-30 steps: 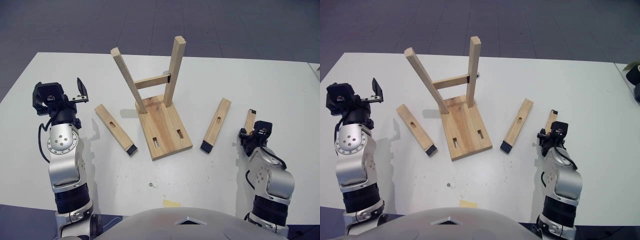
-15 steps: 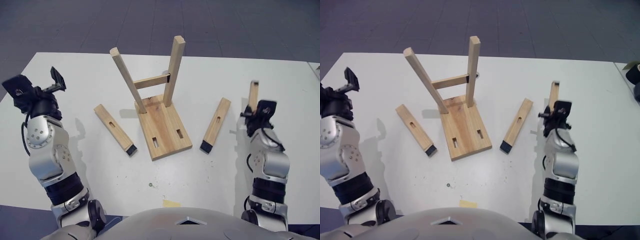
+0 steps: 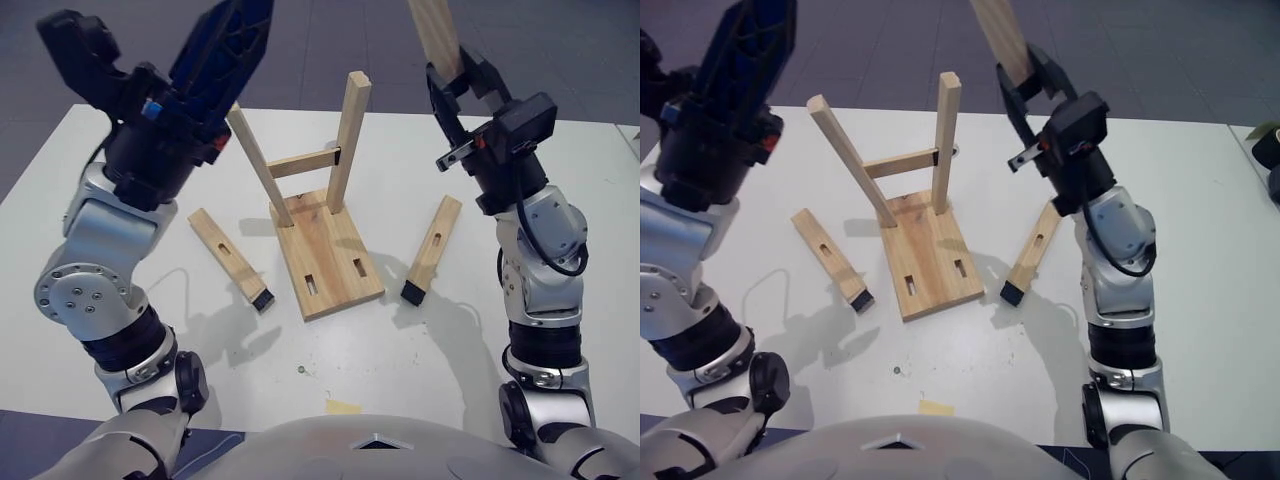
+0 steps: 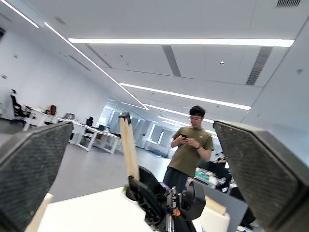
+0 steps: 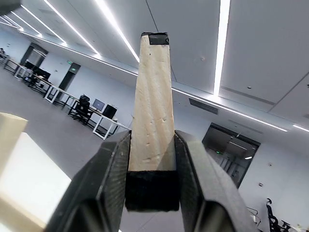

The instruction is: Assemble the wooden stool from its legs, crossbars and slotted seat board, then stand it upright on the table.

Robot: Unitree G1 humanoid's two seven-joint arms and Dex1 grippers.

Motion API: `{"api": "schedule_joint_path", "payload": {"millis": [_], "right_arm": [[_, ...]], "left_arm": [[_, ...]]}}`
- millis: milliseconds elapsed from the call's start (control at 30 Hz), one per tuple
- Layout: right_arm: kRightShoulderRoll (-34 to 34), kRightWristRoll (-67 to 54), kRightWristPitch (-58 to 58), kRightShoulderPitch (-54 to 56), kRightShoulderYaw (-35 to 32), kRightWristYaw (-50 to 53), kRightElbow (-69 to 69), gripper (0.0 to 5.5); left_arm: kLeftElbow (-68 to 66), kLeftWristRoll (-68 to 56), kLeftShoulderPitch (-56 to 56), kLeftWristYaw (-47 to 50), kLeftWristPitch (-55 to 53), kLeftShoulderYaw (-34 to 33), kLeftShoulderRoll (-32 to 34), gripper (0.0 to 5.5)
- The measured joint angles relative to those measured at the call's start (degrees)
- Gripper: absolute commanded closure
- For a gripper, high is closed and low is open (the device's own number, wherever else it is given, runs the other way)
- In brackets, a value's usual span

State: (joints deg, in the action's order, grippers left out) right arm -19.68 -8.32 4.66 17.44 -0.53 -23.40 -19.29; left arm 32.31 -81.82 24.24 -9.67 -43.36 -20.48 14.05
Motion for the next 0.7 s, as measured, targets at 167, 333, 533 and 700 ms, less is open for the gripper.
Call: {"api": "schedule_joint_path", "payload": {"millis": [167,333,533,700], "right_arm": [[0.37,-2.40,-1.40,-1.91,3.18,-2.63,-3.32,4.19],[0.14,-4.21,-3.13,-3.47,7.01,-6.15,-5.74,4.19],[-0.39,-4.84,-4.43,-4.80,8.59,-8.55,-6.72,4.19],[0.01,-4.73,-4.65,-4.80,9.34,-8.40,-6.87,4.19]], "left_arm": [[-0.01,-0.32,-1.99,3.20,1.47,5.22,-1.46,0.10],[-0.02,0.76,-1.97,4.79,4.04,7.59,-1.66,0.29],[0.09,0.60,-2.06,5.55,5.61,7.60,-0.49,1.20],[0.26,0.59,-3.10,5.44,5.66,9.01,0.76,2.02]]}}
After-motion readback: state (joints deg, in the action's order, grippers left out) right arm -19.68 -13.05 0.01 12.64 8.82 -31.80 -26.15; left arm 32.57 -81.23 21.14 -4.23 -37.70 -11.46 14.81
